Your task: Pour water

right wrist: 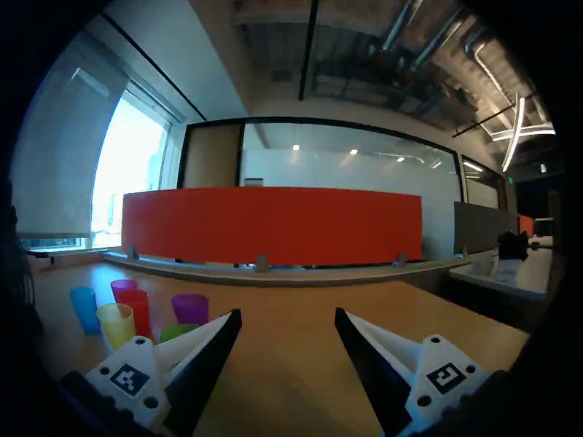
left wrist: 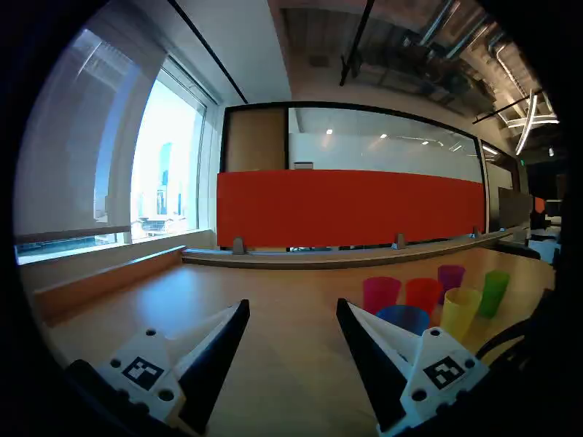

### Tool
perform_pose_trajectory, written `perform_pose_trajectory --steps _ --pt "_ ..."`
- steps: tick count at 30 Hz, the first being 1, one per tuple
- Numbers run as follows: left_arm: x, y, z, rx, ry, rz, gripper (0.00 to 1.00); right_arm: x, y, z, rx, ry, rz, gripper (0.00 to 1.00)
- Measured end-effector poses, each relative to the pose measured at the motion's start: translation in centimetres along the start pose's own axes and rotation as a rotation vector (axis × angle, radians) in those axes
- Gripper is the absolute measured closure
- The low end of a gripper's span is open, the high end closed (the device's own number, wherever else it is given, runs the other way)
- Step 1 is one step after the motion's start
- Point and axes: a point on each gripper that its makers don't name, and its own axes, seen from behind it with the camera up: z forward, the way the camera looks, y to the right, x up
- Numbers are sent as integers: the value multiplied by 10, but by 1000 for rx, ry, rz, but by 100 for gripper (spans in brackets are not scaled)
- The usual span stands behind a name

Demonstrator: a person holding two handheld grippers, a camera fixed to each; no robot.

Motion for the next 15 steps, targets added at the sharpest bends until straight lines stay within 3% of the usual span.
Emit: perform_pose_trajectory --steps 15 --pt "0 1 0 0 0 0 12 -5 0 1 -3 -30 17 1"
